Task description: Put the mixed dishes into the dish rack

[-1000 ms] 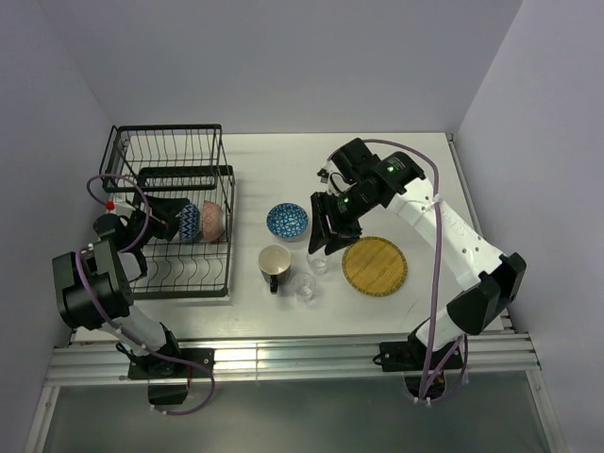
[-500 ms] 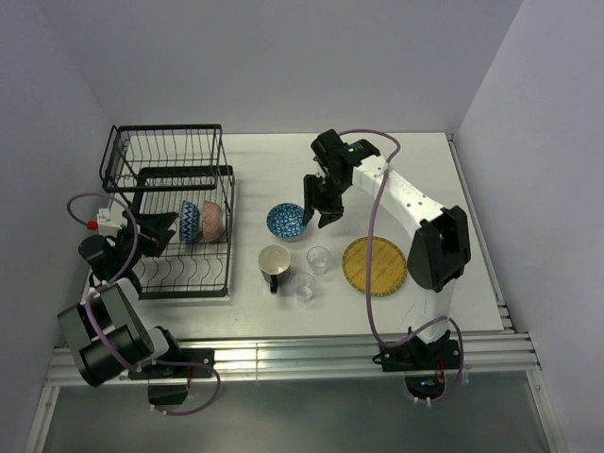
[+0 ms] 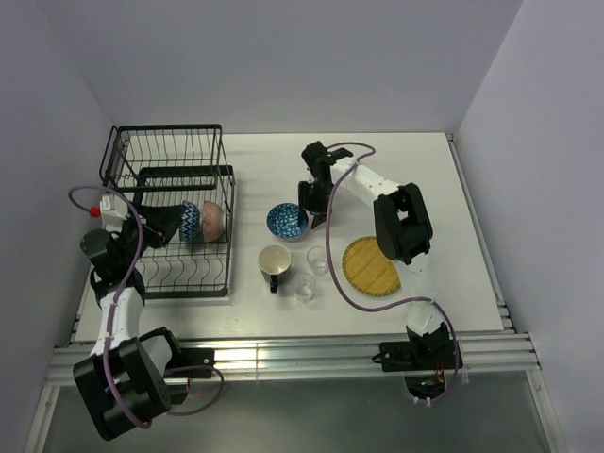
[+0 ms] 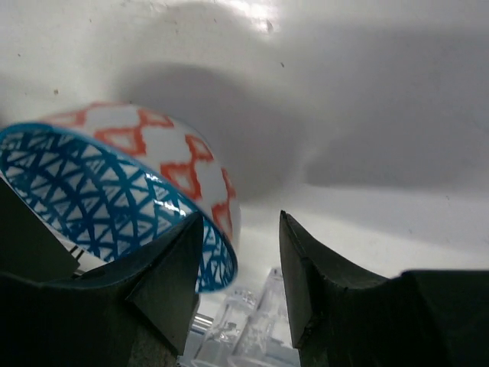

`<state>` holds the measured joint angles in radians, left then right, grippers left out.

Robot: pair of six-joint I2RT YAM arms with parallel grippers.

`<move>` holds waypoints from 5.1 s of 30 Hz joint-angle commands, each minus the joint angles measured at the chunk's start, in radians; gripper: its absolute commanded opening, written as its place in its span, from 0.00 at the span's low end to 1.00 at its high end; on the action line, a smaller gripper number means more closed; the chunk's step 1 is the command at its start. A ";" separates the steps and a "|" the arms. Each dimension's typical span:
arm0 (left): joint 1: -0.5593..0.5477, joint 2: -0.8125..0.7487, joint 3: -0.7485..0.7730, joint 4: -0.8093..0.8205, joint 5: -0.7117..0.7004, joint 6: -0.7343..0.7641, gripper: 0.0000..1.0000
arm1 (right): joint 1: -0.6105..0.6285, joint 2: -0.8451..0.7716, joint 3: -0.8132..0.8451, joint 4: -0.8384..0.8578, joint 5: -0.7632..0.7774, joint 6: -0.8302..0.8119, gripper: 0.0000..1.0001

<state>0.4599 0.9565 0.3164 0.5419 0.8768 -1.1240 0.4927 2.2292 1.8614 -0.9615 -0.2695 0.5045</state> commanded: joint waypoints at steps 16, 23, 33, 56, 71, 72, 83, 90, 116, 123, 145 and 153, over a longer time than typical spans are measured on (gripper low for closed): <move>-0.794 0.198 1.091 -0.896 -0.490 0.640 0.83 | 0.006 -0.155 0.151 -0.143 0.134 0.014 0.00; -1.277 0.419 1.286 -1.166 -0.732 0.912 0.77 | 0.020 -0.452 -0.045 -0.224 0.046 -0.011 0.00; -1.586 0.508 1.328 -1.316 -1.068 1.061 0.86 | 0.033 -0.770 -0.247 -0.310 -0.103 -0.049 0.00; -1.750 0.492 1.319 -1.389 -1.133 1.069 0.88 | 0.056 -0.846 -0.352 -0.283 -0.116 -0.014 0.00; -1.750 0.456 1.192 -1.364 -1.018 1.032 0.88 | 0.124 -0.775 -0.225 -0.301 -0.125 0.029 0.00; -1.750 0.459 1.184 -1.364 -1.029 1.032 0.88 | 0.129 -0.778 -0.208 -0.306 -0.128 0.032 0.00; -1.750 0.538 1.153 -1.439 -1.127 1.035 0.49 | 0.184 -0.809 -0.183 -0.315 -0.149 0.077 0.00; -1.710 0.496 1.133 -1.393 -1.115 1.001 0.00 | 0.190 -0.804 -0.153 -0.316 -0.157 0.071 0.00; -0.782 -0.421 0.356 -0.857 -0.731 0.555 0.00 | 0.132 -0.799 -0.201 -0.344 -0.183 -0.012 0.58; -0.610 -0.486 0.217 -0.717 -0.748 0.340 0.00 | 0.132 -0.816 -0.280 -0.353 -0.211 -0.060 0.58; -0.297 -0.512 -0.011 -0.551 -0.720 -0.062 0.00 | 0.167 -0.845 -0.347 -0.359 -0.252 -0.083 0.57; -0.097 -0.406 -0.023 -0.367 -0.595 -0.094 0.00 | 0.181 -0.855 -0.361 -0.359 -0.260 -0.083 0.57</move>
<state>0.3080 0.5449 0.2844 -0.0216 0.2008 -1.1805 0.6617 1.4128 1.5150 -1.3235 -0.5148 0.4427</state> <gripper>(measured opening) 0.155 0.568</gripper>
